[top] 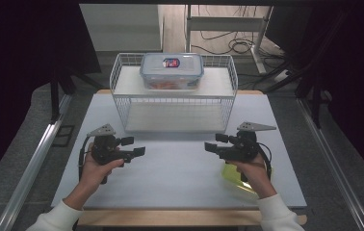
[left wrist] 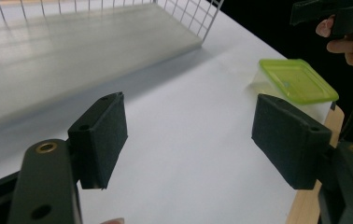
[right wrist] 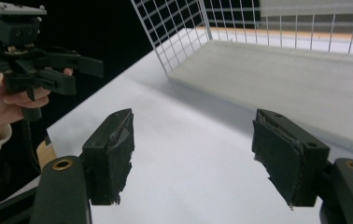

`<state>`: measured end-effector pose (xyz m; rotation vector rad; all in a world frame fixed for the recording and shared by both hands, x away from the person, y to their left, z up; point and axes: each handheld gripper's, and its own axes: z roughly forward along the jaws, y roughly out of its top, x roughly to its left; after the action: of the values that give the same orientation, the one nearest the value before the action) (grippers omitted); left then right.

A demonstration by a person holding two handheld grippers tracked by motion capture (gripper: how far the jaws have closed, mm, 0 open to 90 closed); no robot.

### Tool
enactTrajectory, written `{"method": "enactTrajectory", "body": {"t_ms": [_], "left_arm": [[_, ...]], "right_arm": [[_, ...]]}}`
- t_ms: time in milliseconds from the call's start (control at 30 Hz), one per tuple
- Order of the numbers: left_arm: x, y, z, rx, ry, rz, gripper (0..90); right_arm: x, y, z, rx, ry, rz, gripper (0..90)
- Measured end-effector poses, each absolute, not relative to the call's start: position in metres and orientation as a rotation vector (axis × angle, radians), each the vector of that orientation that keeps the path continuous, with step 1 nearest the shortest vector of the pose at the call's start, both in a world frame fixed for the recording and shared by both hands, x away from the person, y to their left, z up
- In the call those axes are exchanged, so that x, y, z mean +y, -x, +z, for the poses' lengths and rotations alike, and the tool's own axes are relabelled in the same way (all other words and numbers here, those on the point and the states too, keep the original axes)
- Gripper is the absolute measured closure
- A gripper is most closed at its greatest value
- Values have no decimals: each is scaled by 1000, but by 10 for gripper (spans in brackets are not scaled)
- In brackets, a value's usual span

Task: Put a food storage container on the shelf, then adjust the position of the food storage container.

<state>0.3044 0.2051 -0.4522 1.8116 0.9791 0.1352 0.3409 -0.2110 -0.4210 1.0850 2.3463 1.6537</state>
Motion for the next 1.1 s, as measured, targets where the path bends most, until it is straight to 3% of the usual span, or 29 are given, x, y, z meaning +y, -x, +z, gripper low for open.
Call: {"method": "enactTrajectory", "body": {"t_ms": [800,1100], "left_arm": [[204,-302,-483,1041,-1905,57,248],[203,-299,-486,1034,-1927,62,242]], "right_arm": [[-221,-344,-448,2404,-1206,1492,300],[-254,-324,-439,2321,-1256,1382,335]]}}
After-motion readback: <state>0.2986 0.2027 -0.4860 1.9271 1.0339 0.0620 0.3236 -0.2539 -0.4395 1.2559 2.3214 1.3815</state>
